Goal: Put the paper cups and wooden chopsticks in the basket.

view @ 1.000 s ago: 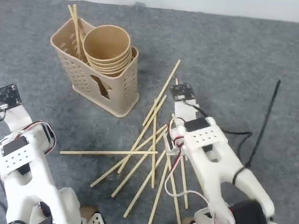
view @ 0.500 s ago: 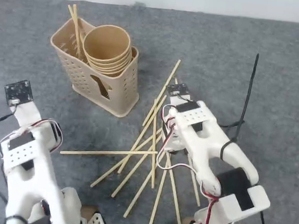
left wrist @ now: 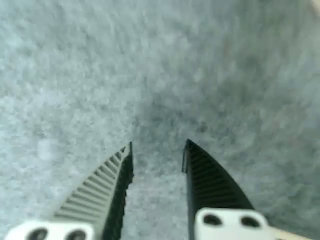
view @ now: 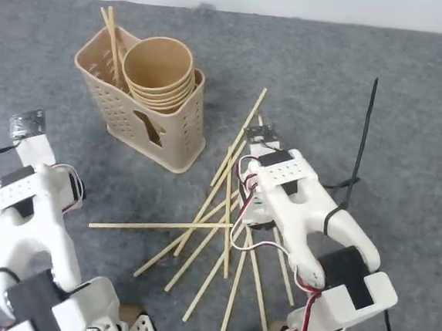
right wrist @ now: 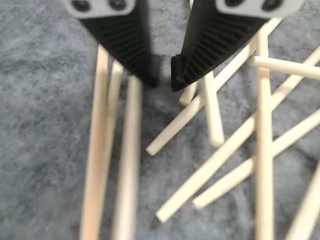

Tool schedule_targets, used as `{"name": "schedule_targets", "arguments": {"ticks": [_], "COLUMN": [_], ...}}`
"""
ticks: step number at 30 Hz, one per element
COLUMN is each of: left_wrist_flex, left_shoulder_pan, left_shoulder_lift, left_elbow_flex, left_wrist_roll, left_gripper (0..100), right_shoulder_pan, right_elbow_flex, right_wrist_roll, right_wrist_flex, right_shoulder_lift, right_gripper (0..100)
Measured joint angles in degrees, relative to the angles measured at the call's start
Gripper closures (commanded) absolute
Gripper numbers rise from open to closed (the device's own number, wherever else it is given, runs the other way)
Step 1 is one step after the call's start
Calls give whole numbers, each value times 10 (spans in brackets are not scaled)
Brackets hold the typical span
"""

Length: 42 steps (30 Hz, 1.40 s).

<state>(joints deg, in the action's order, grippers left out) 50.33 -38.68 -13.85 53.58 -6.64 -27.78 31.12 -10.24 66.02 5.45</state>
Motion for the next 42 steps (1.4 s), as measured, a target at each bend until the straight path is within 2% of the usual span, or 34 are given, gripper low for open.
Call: {"name": "schedule_targets", "arguments": {"ticks": [9,16,18,22,24,27,35,38,42], "left_wrist_flex": [-38,-42,-42,-43,-44,-45,-45,-45,-45], "left_shoulder_pan": [-1,-3,-5,-23,-36,-37,-40,-40,-40], "left_shoulder_lift": [-89,-90,-90,-90,-90,-90,-90,-90,-90], "left_elbow_flex": [66,66,66,66,66,66,66,66,66], "left_wrist_roll": [-1,-1,-1,30,47,50,50,50,50], "left_gripper": [895,894,891,809,785,790,791,791,791], "right_shoulder_pan": [11,18,26,47,55,61,59,67,73], "right_elbow_flex": [6,6,6,6,6,6,5,-11,-53], "right_wrist_roll": [0,0,0,0,0,0,-1,-1,0], "right_wrist_flex": [38,105,110,103,91,49,-113,-108,-45], "right_shoulder_lift": [-11,-147,-185,-204,-198,-156,18,30,42], "right_gripper": [991,990,935,707,659,693,914,996,991]}}
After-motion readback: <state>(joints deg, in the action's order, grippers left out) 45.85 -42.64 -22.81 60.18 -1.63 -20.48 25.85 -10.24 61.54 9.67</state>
